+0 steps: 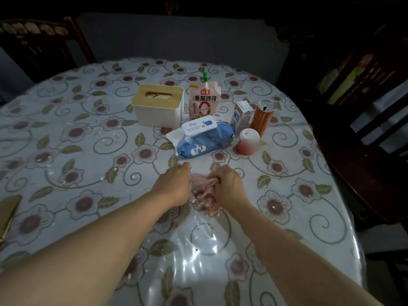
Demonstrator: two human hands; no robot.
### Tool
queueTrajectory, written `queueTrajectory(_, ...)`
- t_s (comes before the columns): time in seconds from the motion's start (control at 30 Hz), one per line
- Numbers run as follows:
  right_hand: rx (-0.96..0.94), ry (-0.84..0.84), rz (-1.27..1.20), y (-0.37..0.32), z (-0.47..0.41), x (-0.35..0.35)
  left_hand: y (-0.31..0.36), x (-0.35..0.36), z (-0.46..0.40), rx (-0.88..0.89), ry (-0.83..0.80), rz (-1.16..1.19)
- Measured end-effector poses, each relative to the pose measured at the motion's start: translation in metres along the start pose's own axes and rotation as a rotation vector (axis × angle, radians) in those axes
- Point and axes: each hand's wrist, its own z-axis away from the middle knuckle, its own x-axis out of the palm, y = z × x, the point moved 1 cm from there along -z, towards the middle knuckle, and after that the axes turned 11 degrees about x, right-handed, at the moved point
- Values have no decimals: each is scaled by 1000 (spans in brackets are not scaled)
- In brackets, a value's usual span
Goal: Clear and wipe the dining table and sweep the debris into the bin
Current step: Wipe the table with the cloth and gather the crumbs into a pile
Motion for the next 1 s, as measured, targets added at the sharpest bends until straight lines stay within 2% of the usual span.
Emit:
queueTrajectory(0.07,46,51,-163,1,12,-22,4,0,3,1,8,-3)
queueTrajectory(0.17,59,-94,-87,6,27,-41,15,-3,4,-27,25,-21)
queueTrajectory(0.23,141,-42,-153,14,26,-51,24,-6,1,-37,25,-30)
queueTrajectory(0.33,139,-144,-54,23,24,-57,37,-13,-5,-41,23,-54)
queueTrajectory(0.53,241,-139,-212,31,16,-72,65,-28,-16,26,5,-52)
queueTrajectory(0.6,275,-151,-300,31,12,-77,71,-30,-17,69,-30,20)
queueTrajectory(0.73,295,-94,-440,37,2,-96,92,-29,-24,160,-207,345)
queueTrajectory(0.83,342,-61,-550,46,1,-106,111,-27,-37,158,-120,412)
queueTrajectory(0.93,366,-142,-740,62,1,-110,130,-18,-55,74,2,476)
queueTrajectory(1.0,321,-148,-653,72,-4,-111,140,-11,-66,32,-7,585)
